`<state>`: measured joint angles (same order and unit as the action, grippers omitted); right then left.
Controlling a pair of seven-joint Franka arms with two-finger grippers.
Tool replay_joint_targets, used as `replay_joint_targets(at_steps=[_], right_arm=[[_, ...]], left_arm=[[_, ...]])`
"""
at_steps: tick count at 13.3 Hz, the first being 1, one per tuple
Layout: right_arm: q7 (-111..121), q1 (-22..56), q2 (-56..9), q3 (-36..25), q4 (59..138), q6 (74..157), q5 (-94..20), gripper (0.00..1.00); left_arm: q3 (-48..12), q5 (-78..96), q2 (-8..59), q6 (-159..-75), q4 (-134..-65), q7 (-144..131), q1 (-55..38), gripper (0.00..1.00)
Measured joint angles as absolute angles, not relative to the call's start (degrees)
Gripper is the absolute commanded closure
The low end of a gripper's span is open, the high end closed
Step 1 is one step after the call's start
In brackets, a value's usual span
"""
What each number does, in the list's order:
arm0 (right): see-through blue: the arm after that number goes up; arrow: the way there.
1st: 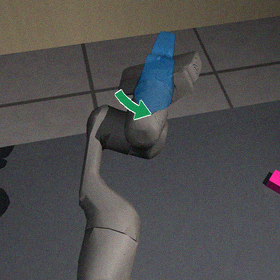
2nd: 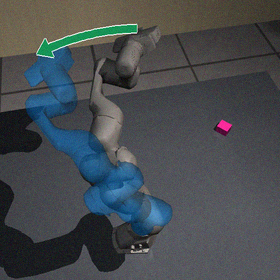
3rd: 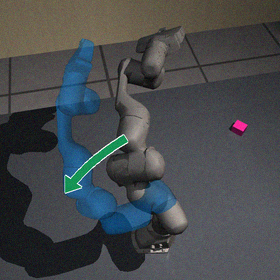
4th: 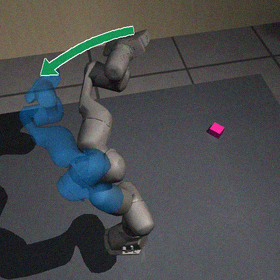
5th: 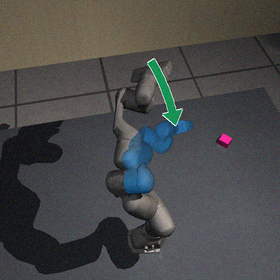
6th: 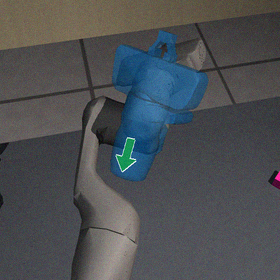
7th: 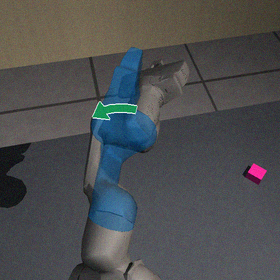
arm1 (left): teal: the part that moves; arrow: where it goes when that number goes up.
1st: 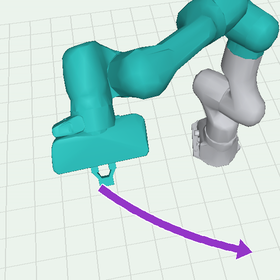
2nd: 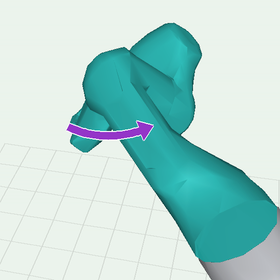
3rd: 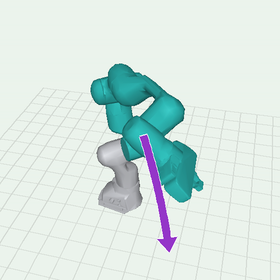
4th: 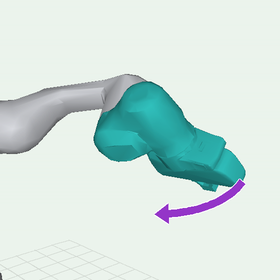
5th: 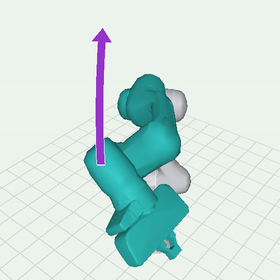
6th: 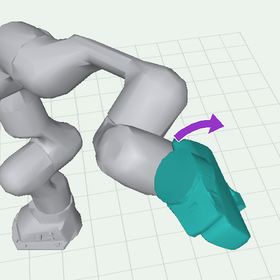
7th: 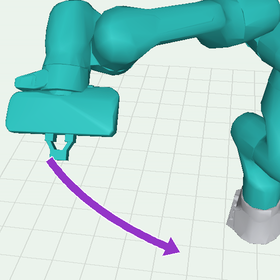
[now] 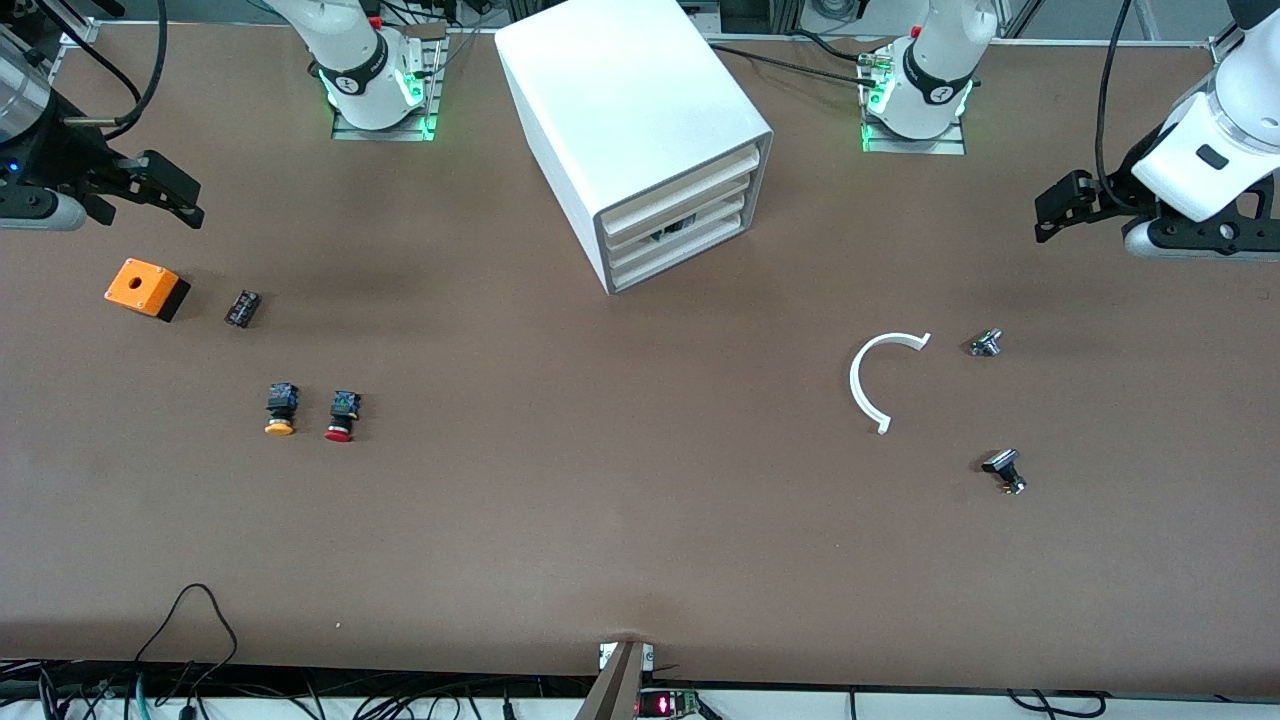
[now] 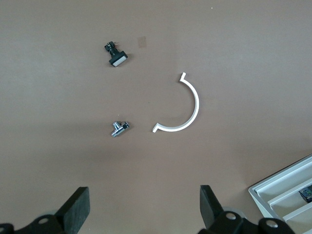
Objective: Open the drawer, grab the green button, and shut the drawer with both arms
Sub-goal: 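Reach the left gripper to the cabinet drawer while the right gripper moves inward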
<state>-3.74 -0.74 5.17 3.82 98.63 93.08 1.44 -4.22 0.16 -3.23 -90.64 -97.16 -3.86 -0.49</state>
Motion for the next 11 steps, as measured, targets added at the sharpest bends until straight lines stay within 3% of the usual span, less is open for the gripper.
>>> replay_joint_targets(at_steps=[2,8,11], right_arm=[[-2.29,-0.75,3.80,3.77,98.65,93.07,1.44,0.00],[-5.77,-0.73,-1.82,3.76,98.65,93.61,1.35,0.01],[-7.30,-0.70,-4.81,3.93,98.60,94.23,1.34,0.01]], left_arm=[[-4.18,1.85,-3.19,-88.60,-97.04,-3.88,-0.48,0.01],[-3.88,13.53,-1.97,-68.81,-96.76,-3.80,-0.01,0.01],[-3.92,21.50,1.03,-65.18,-96.94,1.38,0.19,0.01]])
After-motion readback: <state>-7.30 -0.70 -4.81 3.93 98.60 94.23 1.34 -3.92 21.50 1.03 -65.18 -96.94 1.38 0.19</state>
